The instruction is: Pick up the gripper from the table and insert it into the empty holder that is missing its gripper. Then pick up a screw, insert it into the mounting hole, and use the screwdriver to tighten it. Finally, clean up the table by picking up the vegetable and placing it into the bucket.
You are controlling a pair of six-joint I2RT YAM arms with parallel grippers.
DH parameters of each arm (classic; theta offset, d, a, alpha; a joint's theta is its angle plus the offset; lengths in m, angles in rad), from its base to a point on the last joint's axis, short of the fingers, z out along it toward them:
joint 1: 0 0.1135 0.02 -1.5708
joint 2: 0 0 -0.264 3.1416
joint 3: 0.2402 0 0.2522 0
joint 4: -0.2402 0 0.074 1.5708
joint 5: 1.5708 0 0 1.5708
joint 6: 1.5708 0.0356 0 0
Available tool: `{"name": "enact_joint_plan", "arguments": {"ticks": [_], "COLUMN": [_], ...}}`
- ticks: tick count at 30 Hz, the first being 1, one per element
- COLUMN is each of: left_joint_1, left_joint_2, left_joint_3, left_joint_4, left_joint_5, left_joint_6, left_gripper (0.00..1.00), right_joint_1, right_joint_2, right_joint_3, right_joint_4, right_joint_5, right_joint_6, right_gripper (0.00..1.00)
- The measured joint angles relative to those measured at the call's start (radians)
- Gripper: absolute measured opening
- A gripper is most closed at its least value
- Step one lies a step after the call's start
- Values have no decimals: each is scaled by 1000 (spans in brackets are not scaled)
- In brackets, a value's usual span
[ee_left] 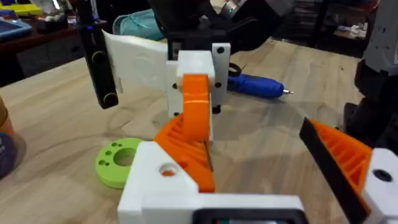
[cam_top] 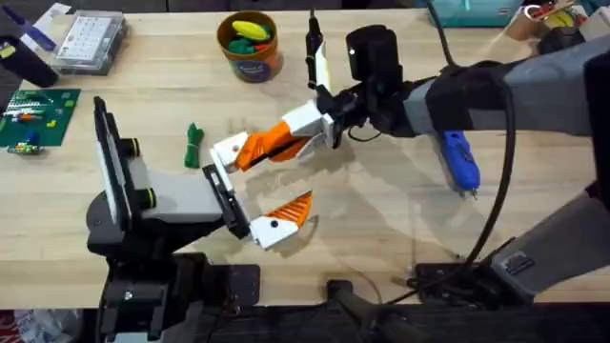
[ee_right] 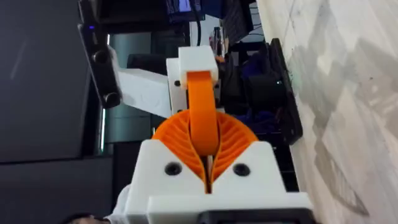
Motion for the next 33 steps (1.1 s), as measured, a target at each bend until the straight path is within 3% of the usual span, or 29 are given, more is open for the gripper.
{"name": "enact_joint_plan", "arguments": {"ticks": [16,33], "left_joint_1": [0,21], "left_joint_2": [1,11], "left_joint_3": [0,-1], "left_joint_4": [0,12], "left_joint_5": [-4,-78], "left_joint_6": [-16,-25], "left_gripper": [987,987], "right_joint_1": [33,80], "right_joint_2": [0,-4], "right_joint_3": [2,7], "right_joint_4": [47,140], "right_joint_5": [71,212], "right_joint_6": [25,53], "right_gripper": [18,18]}}
